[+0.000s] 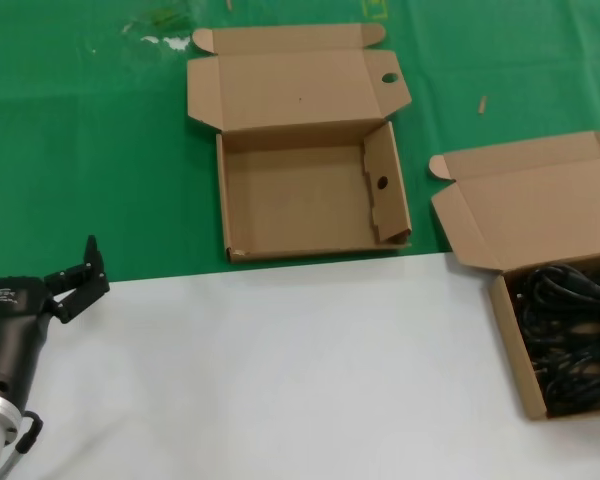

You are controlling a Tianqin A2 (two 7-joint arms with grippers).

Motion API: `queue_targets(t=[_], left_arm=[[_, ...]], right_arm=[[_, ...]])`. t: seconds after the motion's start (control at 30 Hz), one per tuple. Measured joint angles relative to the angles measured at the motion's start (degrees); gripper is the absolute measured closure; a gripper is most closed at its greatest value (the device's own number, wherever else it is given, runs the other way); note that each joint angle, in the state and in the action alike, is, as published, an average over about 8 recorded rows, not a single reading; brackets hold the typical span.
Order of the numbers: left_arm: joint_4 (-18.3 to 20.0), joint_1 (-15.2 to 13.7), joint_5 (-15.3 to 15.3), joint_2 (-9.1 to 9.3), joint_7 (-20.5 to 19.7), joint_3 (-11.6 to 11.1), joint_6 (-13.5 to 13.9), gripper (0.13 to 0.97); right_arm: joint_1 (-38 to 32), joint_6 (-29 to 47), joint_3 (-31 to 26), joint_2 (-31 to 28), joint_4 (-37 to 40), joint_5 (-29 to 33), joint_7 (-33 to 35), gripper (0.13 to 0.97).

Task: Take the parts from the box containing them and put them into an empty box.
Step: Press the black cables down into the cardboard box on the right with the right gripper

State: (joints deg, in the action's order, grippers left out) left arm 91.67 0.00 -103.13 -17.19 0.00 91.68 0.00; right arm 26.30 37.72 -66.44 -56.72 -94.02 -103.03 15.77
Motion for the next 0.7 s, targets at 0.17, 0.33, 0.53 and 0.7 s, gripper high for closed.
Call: queue_targets(t=[0.17,0.33,0.53,0.7], left_arm=[[0.00,0.00,0.00,0.00,0.00,0.00,0.00,0.132],[0.00,0.00,0.00,0.00,0.00,0.00,0.00,0.132],[0.00,0.00,0.00,0.00,0.00,0.00,0.00,0.132],[0.00,0.00,0.00,0.00,0.00,0.00,0.00,0.132]], right_arm=[[-7.52,-1.84,-7.20,-1.25,5.86,4.25,0.60,0.129],[-15.41,-3.65,-14.11,-0.44,10.09,7.85,-0.29,0.129],[-22.77,-5.09,-20.12,0.85,12.45,11.03,-2.23,0.137],[-26.10,-5.78,-23.01,1.26,12.89,12.37,-3.45,0.159]])
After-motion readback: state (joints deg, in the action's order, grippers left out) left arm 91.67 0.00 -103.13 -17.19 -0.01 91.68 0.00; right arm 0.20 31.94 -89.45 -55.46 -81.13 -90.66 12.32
